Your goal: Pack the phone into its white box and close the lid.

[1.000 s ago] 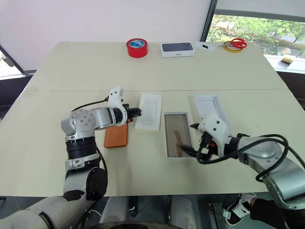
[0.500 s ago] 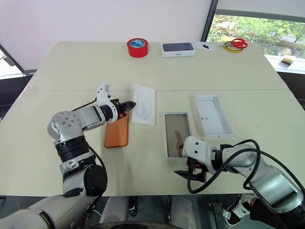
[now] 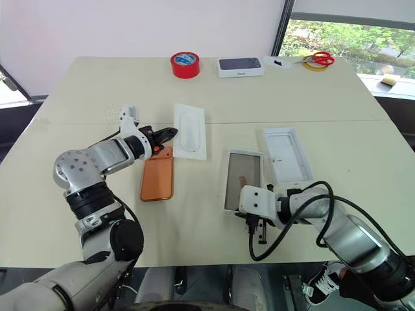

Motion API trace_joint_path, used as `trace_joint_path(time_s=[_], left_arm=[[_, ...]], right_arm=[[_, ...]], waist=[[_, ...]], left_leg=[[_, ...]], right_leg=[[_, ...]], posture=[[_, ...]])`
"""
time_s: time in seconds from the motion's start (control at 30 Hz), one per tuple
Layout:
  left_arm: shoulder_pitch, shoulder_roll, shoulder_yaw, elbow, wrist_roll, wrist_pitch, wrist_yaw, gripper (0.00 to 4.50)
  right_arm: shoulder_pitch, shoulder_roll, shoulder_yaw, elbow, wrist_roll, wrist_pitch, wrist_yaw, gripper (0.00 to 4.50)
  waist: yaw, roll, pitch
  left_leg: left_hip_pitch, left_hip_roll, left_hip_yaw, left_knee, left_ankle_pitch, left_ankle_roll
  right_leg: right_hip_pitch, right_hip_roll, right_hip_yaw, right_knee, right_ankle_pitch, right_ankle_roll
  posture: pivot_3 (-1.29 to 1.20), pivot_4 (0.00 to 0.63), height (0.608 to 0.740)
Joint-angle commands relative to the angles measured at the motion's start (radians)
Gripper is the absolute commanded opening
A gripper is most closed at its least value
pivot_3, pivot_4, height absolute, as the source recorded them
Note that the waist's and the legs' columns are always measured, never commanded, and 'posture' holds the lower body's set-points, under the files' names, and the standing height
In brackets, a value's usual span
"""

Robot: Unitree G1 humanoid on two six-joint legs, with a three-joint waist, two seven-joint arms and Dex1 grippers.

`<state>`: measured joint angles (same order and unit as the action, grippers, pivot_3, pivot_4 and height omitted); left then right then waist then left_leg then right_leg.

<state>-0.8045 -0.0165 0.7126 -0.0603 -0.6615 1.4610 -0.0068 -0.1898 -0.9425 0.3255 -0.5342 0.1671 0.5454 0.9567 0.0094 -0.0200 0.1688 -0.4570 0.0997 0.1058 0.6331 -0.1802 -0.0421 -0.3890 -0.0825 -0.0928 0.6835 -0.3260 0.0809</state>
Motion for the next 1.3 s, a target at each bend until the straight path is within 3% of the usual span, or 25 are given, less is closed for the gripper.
trace_joint_path(time_s=[0.03,0.4,0.5,0.63,0.93,1.3], left_arm=[[-0.047,0.045,0.051,-0.004,-0.037,-0.044,0.007,0.00],[-0.045,0.066,0.050,-0.011,-0.074,-0.064,0.029,0.00],[-0.035,0.049,0.041,-0.026,-0.090,-0.054,0.038,0.00],[-0.011,-0.008,0.010,-0.067,-0.122,-0.011,0.050,0.00],[0.096,-0.157,-0.053,-0.221,-0.135,0.127,0.087,0.00],[0.160,-0.197,-0.137,-0.261,-0.120,0.153,0.089,0.00]], right_arm=[[-0.106,0.066,0.068,0.032,-0.048,-0.041,0.030,0.04],[-0.284,0.230,0.160,0.230,-0.143,-0.100,0.057,0.04],[-0.290,0.252,0.111,0.227,-0.111,-0.071,0.049,0.86],[-0.260,0.240,-0.044,0.196,-0.062,-0.061,0.001,2.87],[-0.131,0.136,-0.274,0.161,0.010,-0.035,-0.012,2.87],[-0.137,0.150,-0.262,0.208,-0.002,-0.072,-0.043,2.87]], waist=[[-0.003,0.000,0.000],[0.003,-0.001,0.001],[0.003,-0.001,0.001],[0.006,-0.001,0.001],[-0.002,-0.002,0.000],[0.004,-0.001,0.000]], left_leg=[[0.000,0.000,0.000,0.000,0.000,0.000],[-0.001,0.000,0.000,0.001,0.001,-0.002],[-0.001,0.000,0.000,0.001,0.001,-0.002],[-0.001,0.000,0.001,0.001,0.001,-0.002],[-0.001,0.000,0.001,0.001,0.000,0.000],[0.000,0.000,0.000,0.000,0.000,0.000]], right_leg=[[0.000,0.000,0.000,0.000,0.000,0.000],[0.000,-0.001,0.000,0.000,0.000,0.000],[0.000,-0.001,0.000,0.000,0.000,0.000],[0.000,-0.001,0.000,0.000,0.000,0.000],[0.000,-0.001,0.000,0.000,0.000,0.000],[0.001,-0.001,0.000,0.000,0.000,0.000]], posture=[[0.00,0.150,0.730],[0.00,0.150,0.730],[0.00,0.150,0.730],[0.00,0.150,0.730],[0.00,0.150,0.730],[0.00,0.150,0.730]])
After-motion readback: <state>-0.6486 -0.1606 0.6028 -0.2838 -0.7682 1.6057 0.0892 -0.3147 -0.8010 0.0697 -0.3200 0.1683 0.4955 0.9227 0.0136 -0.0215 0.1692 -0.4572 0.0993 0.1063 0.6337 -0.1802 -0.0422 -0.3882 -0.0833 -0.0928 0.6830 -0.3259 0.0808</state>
